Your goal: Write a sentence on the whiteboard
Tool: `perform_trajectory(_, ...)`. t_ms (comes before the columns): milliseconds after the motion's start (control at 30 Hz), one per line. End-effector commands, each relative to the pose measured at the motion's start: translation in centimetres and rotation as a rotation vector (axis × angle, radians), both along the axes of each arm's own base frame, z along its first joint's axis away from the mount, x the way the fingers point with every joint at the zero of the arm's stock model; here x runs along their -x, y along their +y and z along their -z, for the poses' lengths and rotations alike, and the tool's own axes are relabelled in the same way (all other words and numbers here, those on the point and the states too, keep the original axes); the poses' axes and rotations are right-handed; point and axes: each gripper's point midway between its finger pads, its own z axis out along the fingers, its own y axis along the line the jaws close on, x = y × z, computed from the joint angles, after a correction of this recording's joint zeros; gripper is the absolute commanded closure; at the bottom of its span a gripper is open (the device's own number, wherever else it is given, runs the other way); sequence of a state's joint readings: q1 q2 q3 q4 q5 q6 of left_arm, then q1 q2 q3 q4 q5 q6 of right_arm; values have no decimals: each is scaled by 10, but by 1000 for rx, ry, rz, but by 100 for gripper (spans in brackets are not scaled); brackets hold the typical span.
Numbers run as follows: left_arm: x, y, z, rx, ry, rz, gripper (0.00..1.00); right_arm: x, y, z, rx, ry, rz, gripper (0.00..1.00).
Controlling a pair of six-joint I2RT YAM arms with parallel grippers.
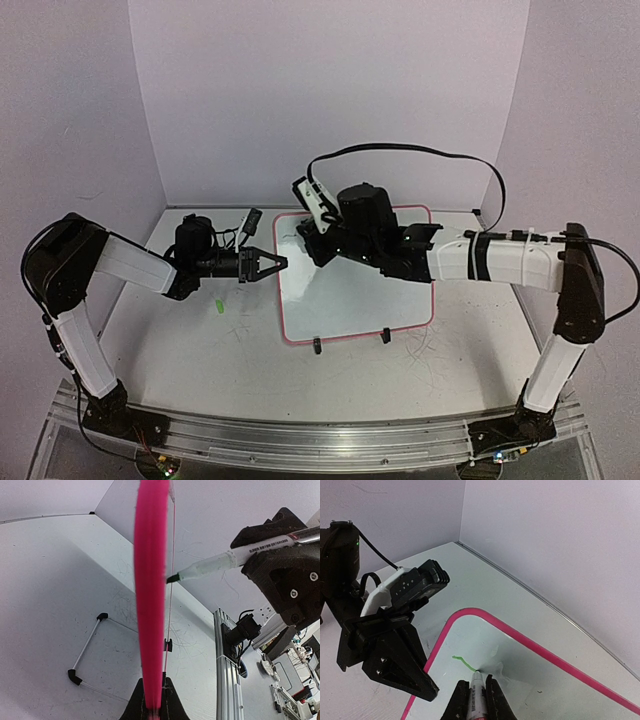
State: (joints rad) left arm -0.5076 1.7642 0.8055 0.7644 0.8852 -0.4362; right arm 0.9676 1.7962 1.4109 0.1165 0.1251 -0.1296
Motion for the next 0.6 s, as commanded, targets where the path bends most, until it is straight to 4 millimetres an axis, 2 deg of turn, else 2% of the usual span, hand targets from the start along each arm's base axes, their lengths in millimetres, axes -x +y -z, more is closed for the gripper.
perform_trajectory(0,-21,6,-2,-42,-49,-106,100,-12,-24,-17,-20,-35,115,100)
perform_trajectory(167,-21,7,0,-46,-47,-109,100,-5,-20,-21,-35,-32,69,100)
perform_trajectory(267,-21,6,1,-48,-44,-107,100,15,-8,-39,-104,-39,-72,100)
perform_trajectory(333,-21,6,1,-49,-44,-106,100,31,0,-42,-130,-36,-170,100)
perform_trajectory(567,-22,6,1,-49,-47,-105,100,19,5,-32,-122,-19,-137,100)
